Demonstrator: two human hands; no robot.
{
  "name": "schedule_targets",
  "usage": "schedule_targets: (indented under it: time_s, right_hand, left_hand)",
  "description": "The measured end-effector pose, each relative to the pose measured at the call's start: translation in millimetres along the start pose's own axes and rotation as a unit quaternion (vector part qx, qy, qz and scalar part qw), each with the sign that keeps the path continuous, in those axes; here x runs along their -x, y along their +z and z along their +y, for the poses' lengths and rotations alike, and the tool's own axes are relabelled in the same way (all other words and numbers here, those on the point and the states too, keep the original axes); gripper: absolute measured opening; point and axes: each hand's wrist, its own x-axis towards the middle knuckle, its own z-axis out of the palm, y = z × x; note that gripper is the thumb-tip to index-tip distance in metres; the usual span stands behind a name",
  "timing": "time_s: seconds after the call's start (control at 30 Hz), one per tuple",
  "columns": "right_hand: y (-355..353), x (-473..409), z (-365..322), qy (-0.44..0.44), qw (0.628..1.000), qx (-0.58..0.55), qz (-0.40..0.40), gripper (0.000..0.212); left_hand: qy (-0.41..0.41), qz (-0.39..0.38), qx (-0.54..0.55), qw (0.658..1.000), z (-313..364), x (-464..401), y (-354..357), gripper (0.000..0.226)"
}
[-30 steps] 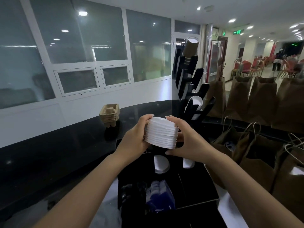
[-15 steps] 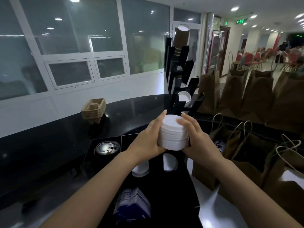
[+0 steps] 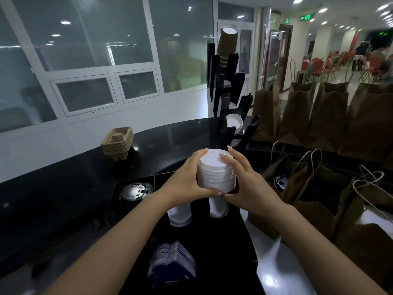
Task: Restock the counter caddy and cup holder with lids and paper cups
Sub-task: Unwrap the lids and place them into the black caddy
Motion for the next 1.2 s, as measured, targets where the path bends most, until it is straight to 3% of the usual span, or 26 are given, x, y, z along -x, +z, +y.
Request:
schedule_targets:
  time_s: [0.57, 0.83, 0.97, 1.07, 1.2]
  right_hand:
    - [24.1, -1.4, -2.7, 0.026, 0.992, 0.112, 0.048, 0.082]
    - [42.5, 7.6, -4.8, 0.051, 0.977, 0.2, 0.052, 0.083]
    - [55.3, 18.3, -1.4, 0.04, 0.956, 0.289, 0.012, 0.075]
    - [62.2, 26.9, -2.4, 0.011, 0.934, 0.355, 0.043, 0.062]
    - [66.6, 36.3, -9.3, 0.016, 0.919, 0.39, 0.048, 0.069]
  left_hand:
    - [0.0, -0.008, -0.025, 1.0, -12.3, -11.6, 7.4, 0.11]
    - [-0.025, 0.039, -0.217, 0.975, -8.4, -4.5, 25.2, 0.102]
    - [-0.03, -0.005, -0.322, 0.946, -13.5, 3.7, 36.5, 0.082]
    - [0.0, 0.004, -0.322, 0.947, -12.5, 5.1, 36.9, 0.059]
    - [0.042, 0.017, -0.334, 0.942, -14.2, 7.5, 34.8, 0.037]
